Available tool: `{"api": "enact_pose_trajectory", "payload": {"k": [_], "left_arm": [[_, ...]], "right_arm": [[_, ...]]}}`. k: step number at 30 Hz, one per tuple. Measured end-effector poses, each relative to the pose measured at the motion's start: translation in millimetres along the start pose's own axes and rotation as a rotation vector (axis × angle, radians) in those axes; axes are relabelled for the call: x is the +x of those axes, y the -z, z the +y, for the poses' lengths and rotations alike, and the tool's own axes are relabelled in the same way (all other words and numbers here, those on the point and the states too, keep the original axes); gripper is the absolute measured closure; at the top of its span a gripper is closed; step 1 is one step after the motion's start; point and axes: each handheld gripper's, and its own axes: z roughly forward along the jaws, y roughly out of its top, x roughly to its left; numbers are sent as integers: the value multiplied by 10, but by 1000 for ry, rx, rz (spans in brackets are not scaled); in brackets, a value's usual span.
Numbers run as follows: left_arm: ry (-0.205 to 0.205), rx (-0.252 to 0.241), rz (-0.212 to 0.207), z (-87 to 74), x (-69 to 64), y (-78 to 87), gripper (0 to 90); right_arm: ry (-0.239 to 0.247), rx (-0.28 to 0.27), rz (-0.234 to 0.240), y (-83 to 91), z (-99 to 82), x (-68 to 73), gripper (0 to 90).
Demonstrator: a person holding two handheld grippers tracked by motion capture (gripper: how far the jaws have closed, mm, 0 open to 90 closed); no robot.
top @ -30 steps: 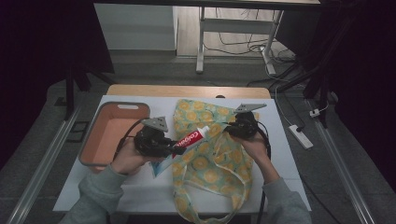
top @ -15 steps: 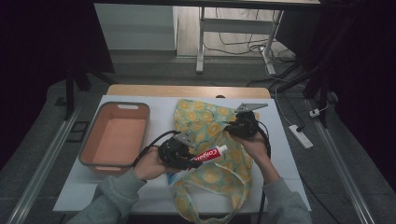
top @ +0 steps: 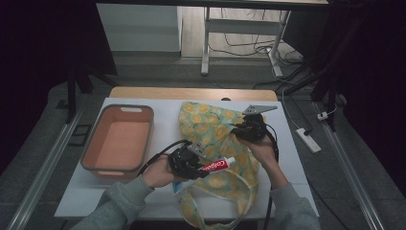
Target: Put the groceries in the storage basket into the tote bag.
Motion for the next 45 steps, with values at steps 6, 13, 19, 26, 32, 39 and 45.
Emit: {"api": "enact_pose_trajectory", "payload": {"k": [6, 13, 19, 26, 32, 39, 45], "left_arm": [[7, 27, 8, -39, 48, -13, 762], [-7, 66, 1, -26, 43, -106, 762], [-39, 101, -21, 18, -44, -227, 762], [-52, 155, -12, 82, -79, -326, 761], [-64, 195, -27, 79, -98, -404, 761], [-64, 229, -39, 243, -82, -584, 760], [-62, 177, -35, 424, -77, -575, 760]], "right_arm": [[-2, -14, 4, 34, 16, 6, 879], [-7, -22, 10, 40, 23, 9, 879], [-16, -44, 21, 77, 43, 15, 879], [-16, -50, 28, 84, 57, 36, 879], [-23, -61, 36, 102, 62, 31, 879], [-30, -70, 54, 92, 77, 63, 879], [-21, -81, 67, 118, 99, 101, 879]]}}
